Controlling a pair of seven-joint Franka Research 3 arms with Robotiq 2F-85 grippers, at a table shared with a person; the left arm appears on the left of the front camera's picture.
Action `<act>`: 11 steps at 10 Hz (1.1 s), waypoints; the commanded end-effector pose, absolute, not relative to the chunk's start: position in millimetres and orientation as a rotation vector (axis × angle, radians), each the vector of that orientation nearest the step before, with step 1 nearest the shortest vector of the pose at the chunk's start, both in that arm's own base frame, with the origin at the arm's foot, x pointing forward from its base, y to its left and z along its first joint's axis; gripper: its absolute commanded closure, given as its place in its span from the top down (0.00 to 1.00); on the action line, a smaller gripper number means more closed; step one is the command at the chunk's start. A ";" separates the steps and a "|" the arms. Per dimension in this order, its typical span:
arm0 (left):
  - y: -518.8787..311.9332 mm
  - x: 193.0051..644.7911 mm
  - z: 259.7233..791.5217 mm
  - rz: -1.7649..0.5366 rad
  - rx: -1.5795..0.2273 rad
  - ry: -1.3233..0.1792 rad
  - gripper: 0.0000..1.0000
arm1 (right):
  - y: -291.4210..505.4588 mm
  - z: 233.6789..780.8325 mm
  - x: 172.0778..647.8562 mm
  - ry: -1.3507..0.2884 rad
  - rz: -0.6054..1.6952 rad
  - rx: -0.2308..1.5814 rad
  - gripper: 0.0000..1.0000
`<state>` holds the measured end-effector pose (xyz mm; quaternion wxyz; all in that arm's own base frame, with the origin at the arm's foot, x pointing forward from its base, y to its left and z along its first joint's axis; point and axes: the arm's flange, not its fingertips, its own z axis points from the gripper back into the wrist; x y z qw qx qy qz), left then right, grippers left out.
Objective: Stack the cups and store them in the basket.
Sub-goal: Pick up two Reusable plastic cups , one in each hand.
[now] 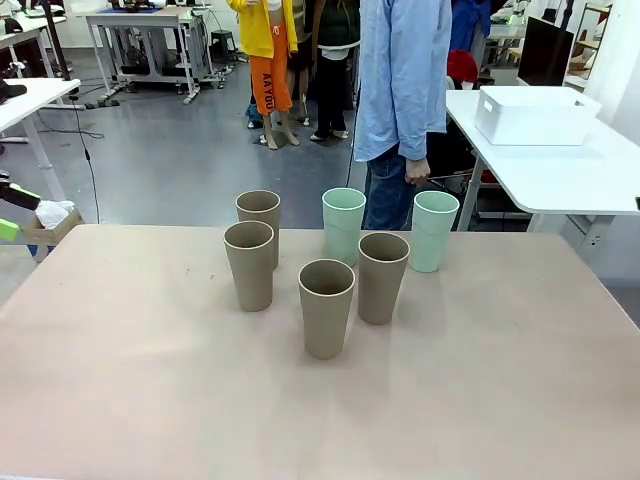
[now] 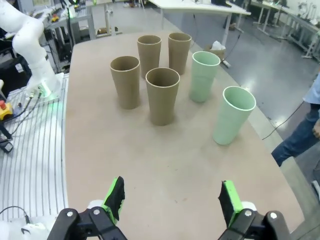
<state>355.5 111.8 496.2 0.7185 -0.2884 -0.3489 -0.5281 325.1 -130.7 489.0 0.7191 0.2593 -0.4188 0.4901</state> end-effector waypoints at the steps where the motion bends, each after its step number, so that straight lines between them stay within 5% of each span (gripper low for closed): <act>1: 112.5 352.0 492.7 -1.171 -0.649 -0.823 1.00 | -133.0 491.6 328.2 -0.958 1.111 0.571 1.00; 11: 115.1 352.4 496.0 -1.146 -0.641 -0.798 1.00 | -130.2 491.2 327.0 -0.933 1.091 0.576 1.00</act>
